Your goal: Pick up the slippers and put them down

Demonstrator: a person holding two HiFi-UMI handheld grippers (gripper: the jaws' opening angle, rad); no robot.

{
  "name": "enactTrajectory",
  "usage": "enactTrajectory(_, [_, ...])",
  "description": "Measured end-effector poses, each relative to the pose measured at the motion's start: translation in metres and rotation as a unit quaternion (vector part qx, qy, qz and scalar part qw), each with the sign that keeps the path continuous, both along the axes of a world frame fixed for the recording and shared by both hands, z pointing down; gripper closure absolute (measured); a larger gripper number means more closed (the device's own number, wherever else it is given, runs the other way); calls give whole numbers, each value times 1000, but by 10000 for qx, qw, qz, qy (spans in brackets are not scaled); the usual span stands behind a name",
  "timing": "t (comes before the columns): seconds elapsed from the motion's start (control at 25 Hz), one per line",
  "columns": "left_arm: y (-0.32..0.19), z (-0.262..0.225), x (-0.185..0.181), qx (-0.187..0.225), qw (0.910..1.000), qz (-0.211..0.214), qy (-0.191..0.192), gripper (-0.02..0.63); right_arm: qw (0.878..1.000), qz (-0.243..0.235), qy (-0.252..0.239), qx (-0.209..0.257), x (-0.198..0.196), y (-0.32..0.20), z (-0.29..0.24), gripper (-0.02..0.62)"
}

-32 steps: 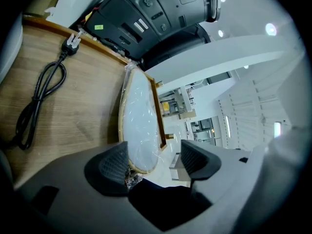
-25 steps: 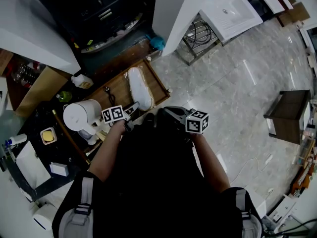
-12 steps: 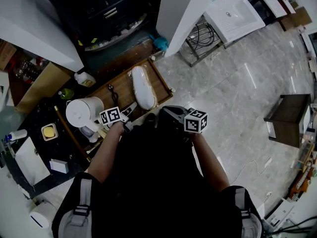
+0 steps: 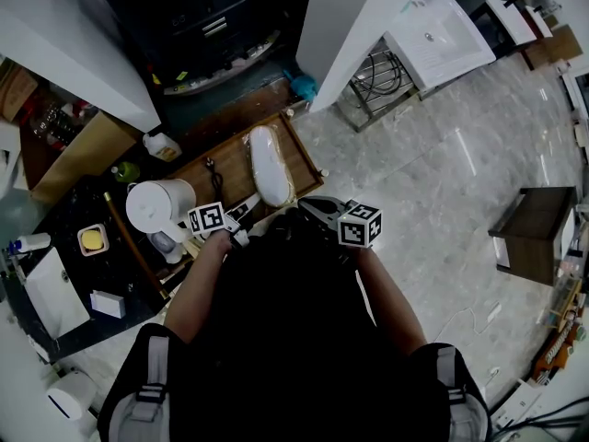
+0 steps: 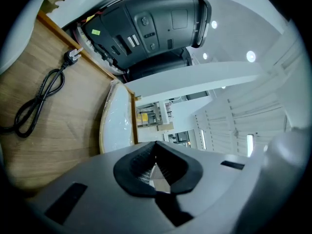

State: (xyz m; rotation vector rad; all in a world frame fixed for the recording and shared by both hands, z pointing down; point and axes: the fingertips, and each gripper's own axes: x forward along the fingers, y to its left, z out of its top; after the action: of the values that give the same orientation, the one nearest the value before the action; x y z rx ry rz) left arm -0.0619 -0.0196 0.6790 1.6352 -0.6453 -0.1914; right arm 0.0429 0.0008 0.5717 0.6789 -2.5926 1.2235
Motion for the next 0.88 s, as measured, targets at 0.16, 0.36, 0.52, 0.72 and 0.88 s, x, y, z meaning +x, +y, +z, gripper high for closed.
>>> enactTrajectory(0.16, [2,-10,5,96,9999,-24,67,594,9998,-161,77,28,0,-1,0,589])
enactTrajectory(0.36, [5,-19,8,185,9998,-68,104,594,9993,-351,143,41,1,-4,3,589])
enactTrajectory(0.52, [9,-24,10,175,9997,-139,125,594,9986,-512,131,-11,0,-4,4,589])
enactTrajectory(0.72, [12,-36,12,245,9988,-282,321,594,9970,-747,177,-36,0,-4,6,589])
enactTrajectory(0.88, [15,-46,17,292,9975,-365,524,594,9959,-888,183,-44,1,-6,8,589])
